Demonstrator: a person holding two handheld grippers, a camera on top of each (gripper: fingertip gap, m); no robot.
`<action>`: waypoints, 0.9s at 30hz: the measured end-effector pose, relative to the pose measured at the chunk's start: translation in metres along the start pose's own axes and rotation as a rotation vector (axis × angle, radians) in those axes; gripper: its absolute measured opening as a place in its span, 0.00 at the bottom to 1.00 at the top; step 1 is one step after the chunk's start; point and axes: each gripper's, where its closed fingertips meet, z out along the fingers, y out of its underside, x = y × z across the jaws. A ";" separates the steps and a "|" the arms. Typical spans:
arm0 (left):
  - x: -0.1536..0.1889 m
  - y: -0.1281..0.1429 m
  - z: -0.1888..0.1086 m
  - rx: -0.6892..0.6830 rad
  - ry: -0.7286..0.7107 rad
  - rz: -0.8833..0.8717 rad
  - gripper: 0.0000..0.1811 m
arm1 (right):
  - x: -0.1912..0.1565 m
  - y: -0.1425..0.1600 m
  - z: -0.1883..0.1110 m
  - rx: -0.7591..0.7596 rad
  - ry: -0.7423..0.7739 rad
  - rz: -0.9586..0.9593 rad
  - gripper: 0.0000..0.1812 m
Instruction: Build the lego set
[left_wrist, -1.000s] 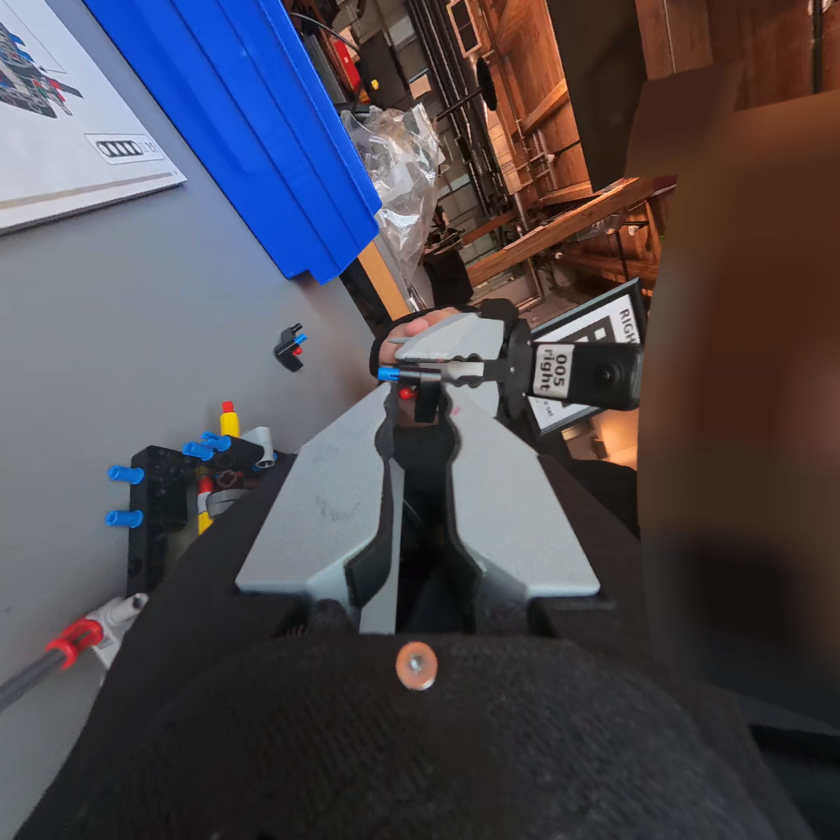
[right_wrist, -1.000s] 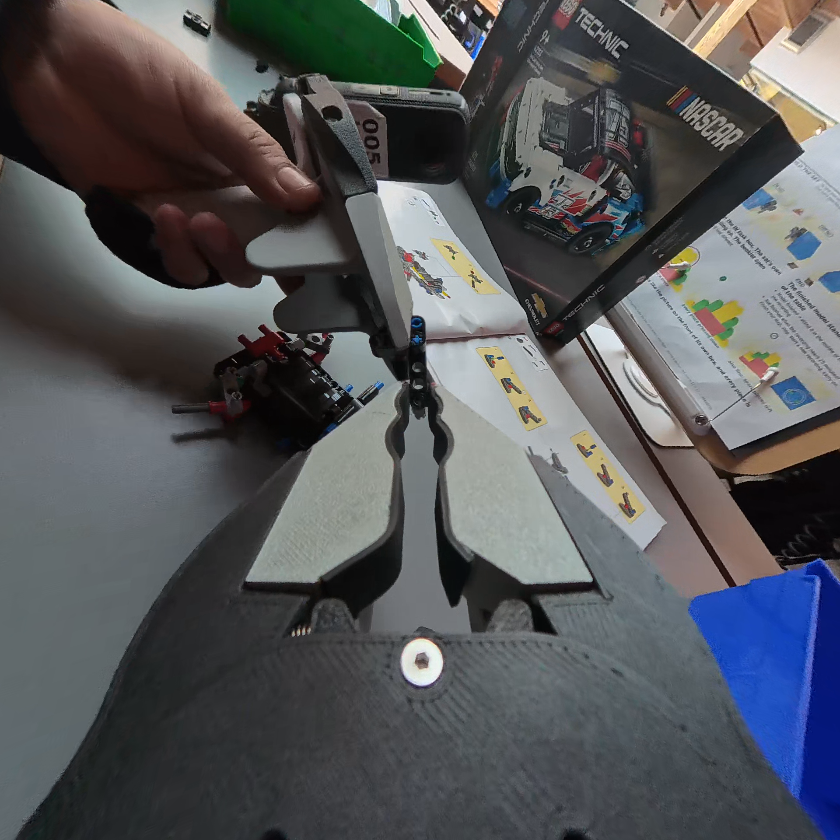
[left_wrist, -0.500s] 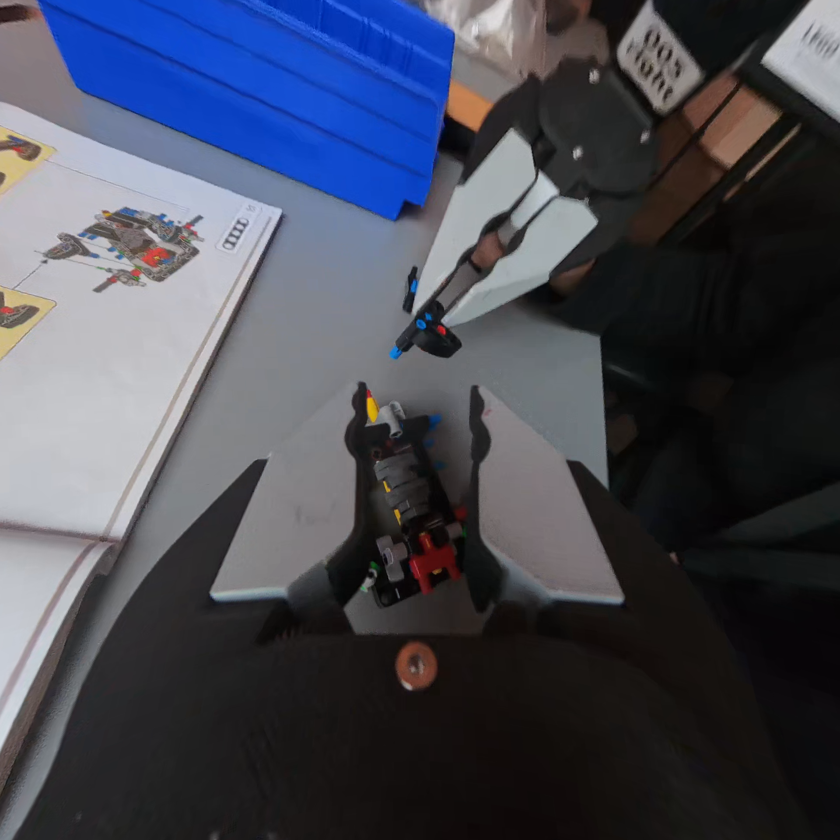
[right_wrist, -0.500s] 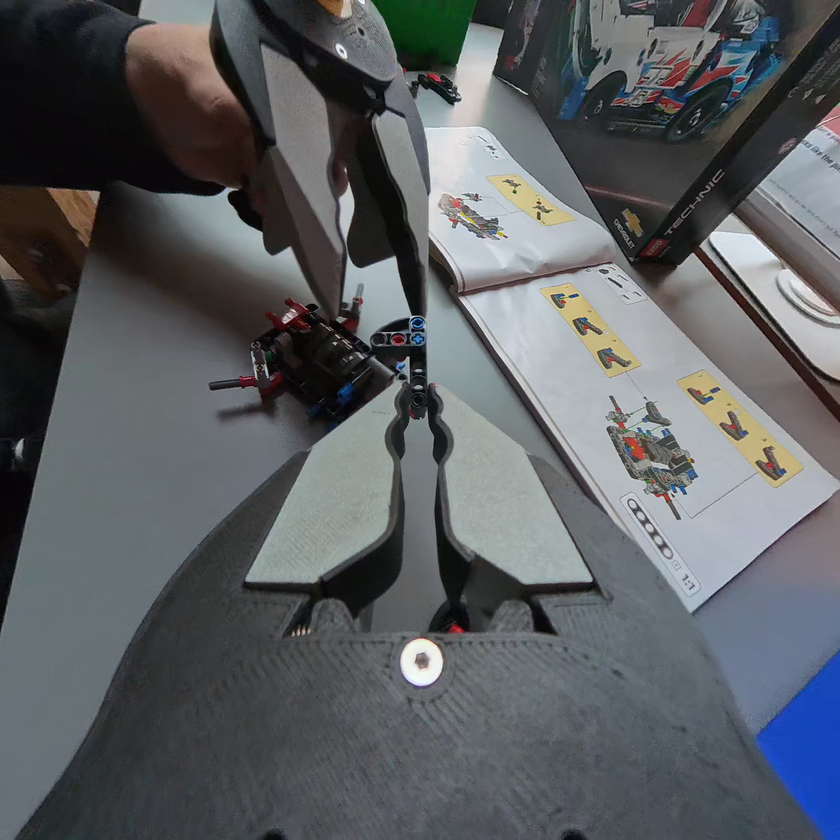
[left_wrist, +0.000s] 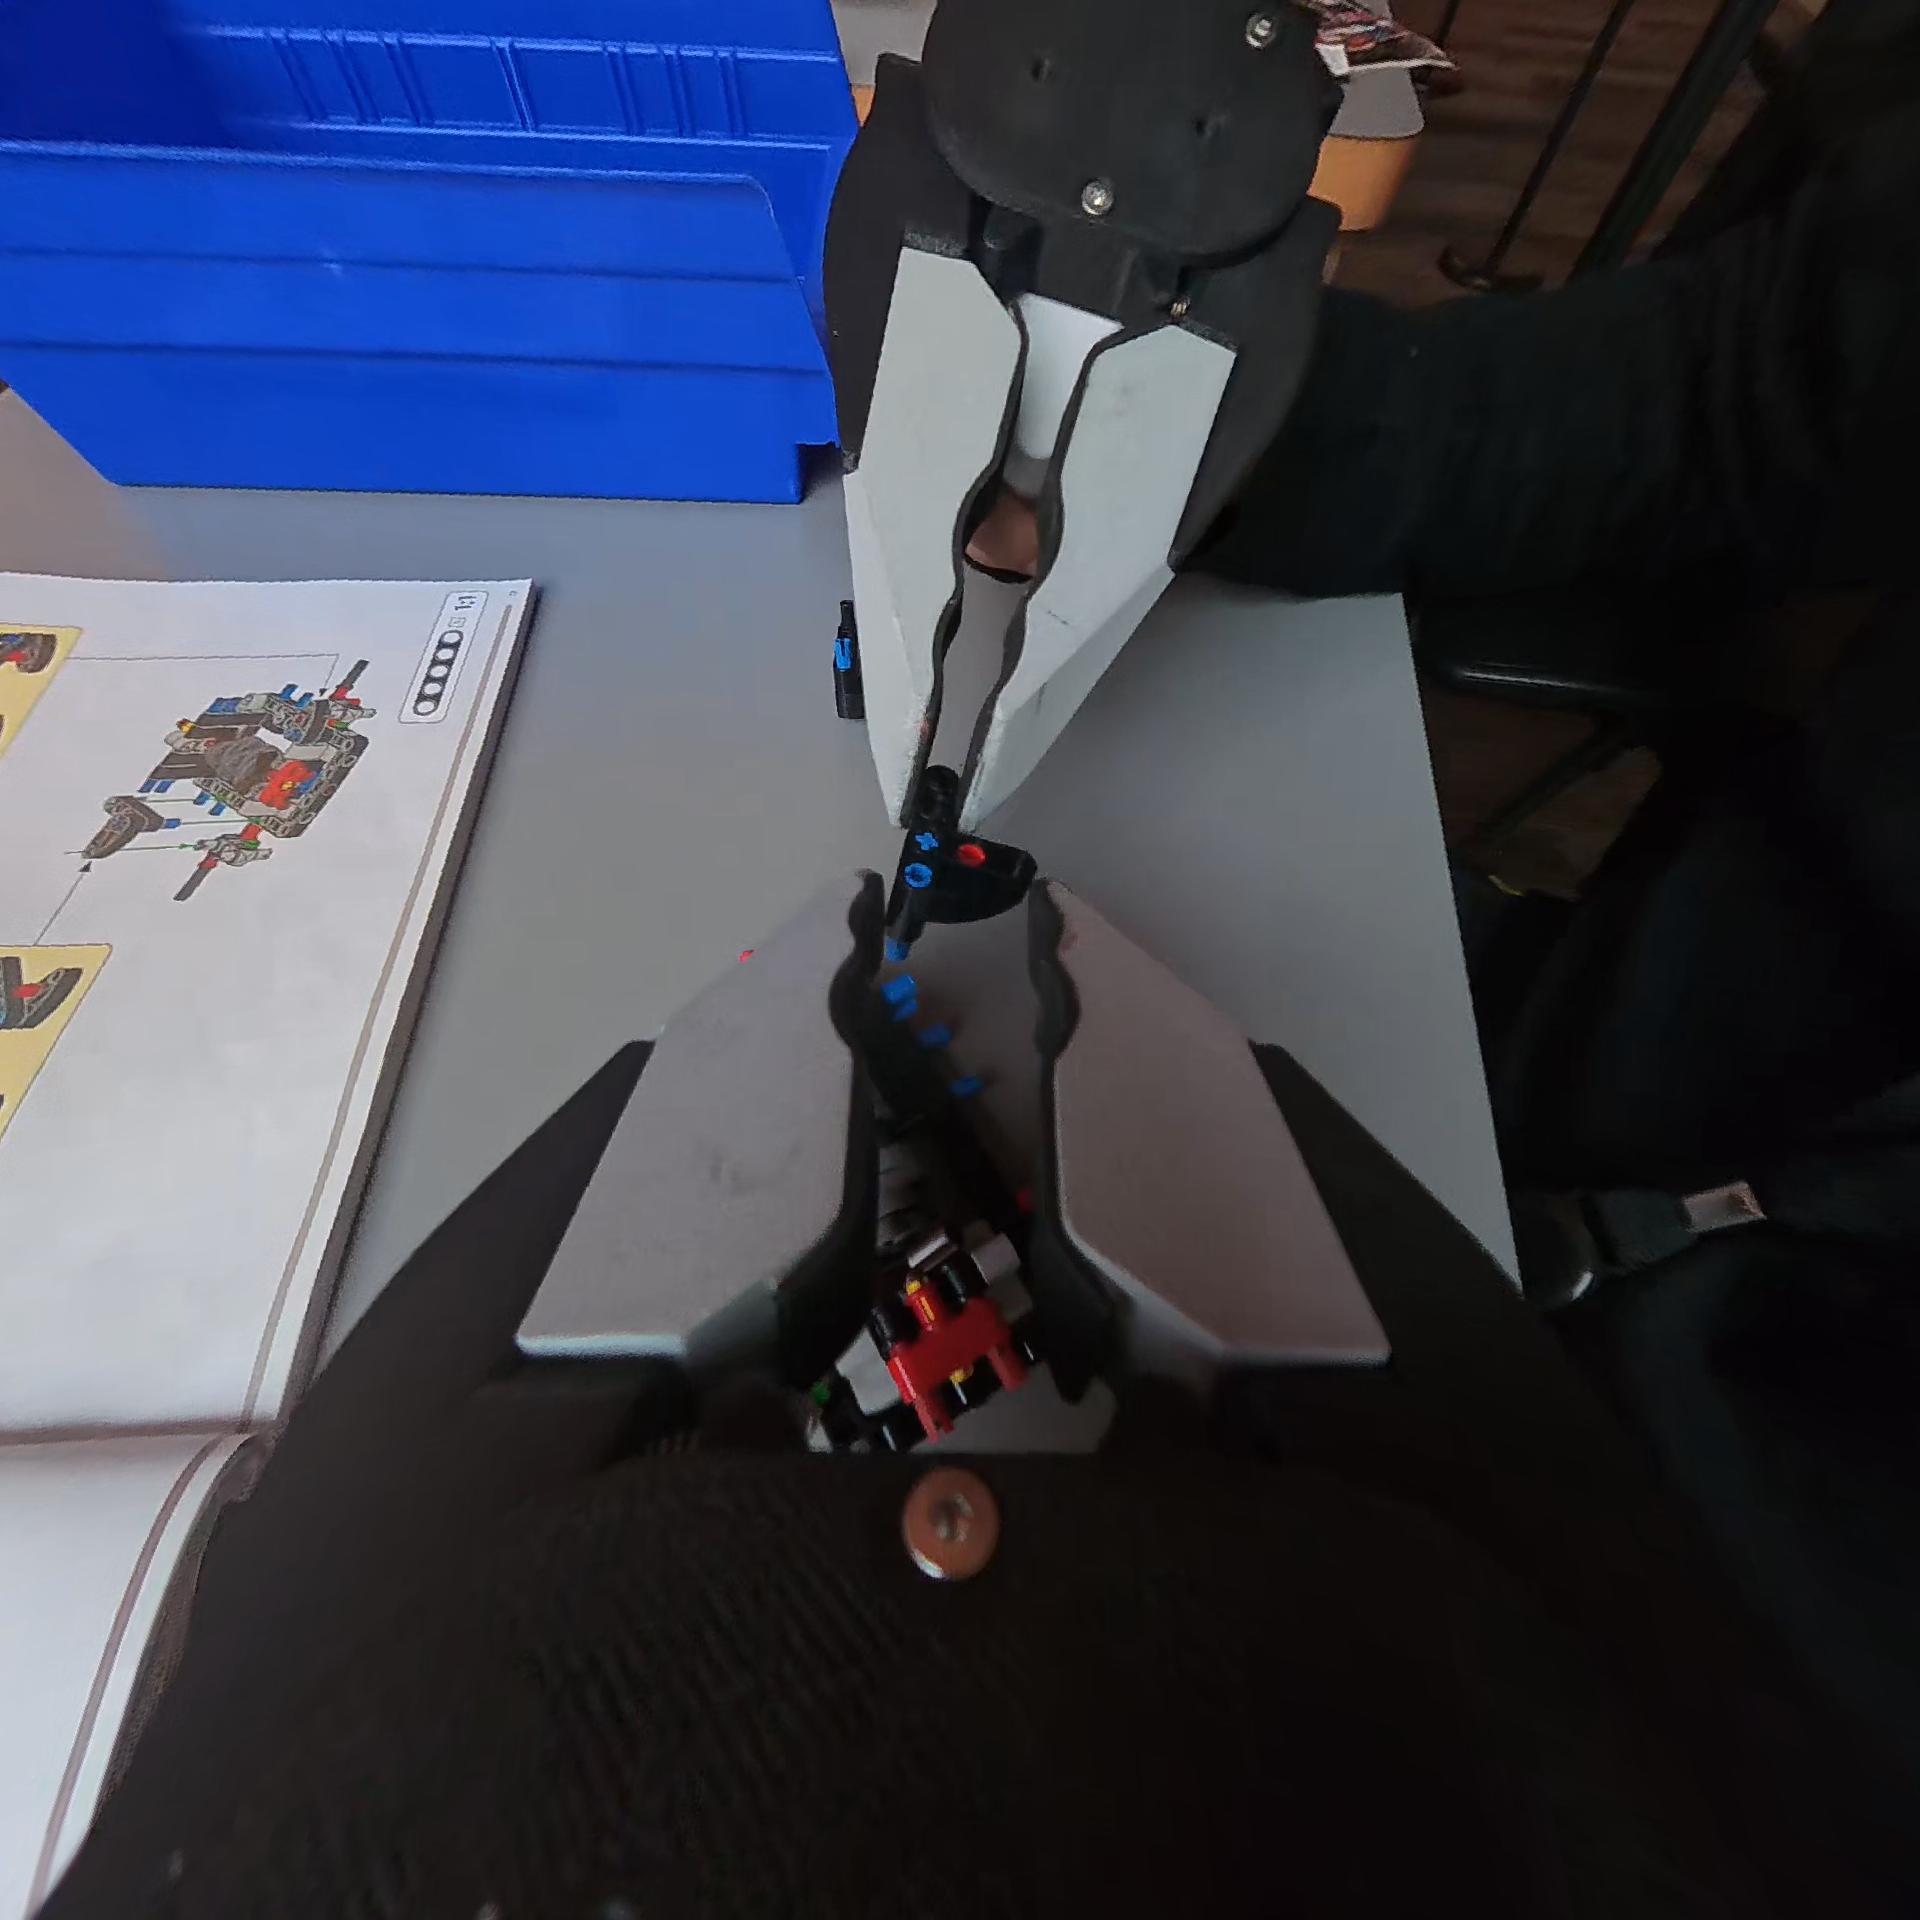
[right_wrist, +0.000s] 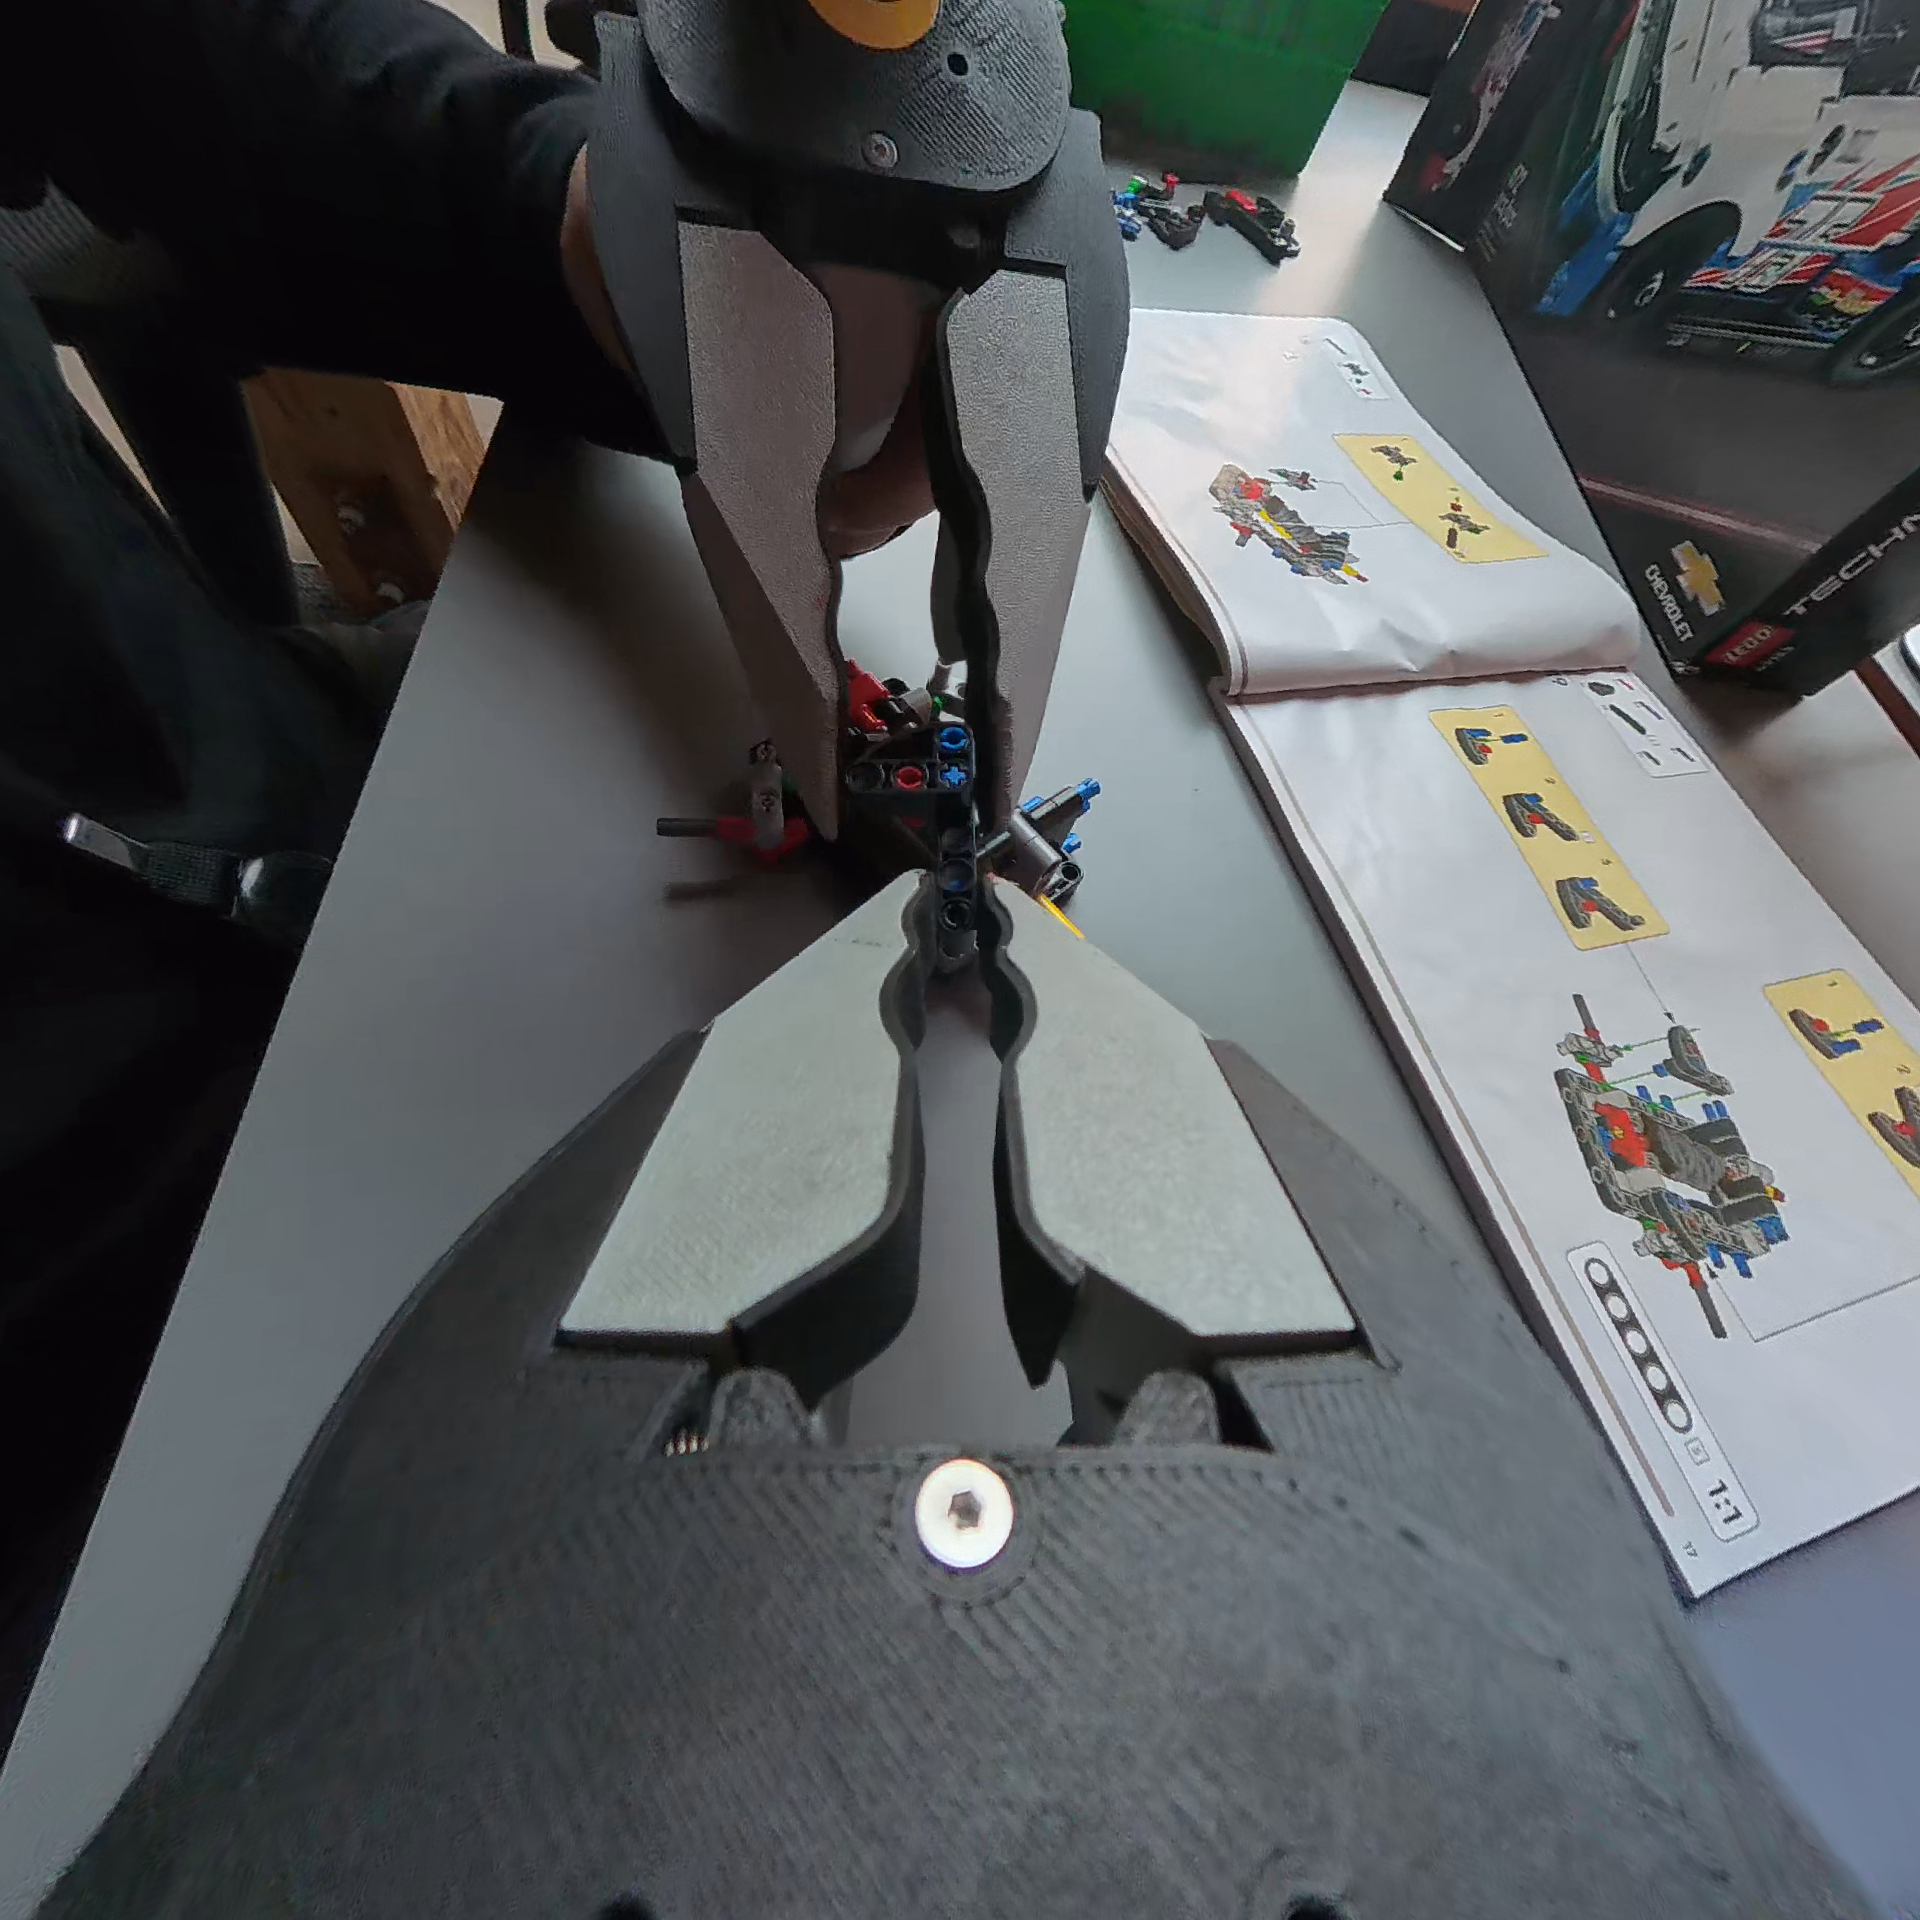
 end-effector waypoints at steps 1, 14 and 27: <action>0.000 0.000 0.001 0.004 -0.005 -0.003 0.13 | 0.000 0.001 0.000 -0.001 -0.001 0.001 0.02; -0.027 0.006 0.004 -0.012 -0.271 0.020 0.13 | 0.024 -0.015 -0.011 0.129 0.094 0.286 0.02; -0.034 0.000 0.003 -0.084 -0.538 0.273 0.13 | 0.022 -0.013 0.012 0.083 0.101 0.527 0.08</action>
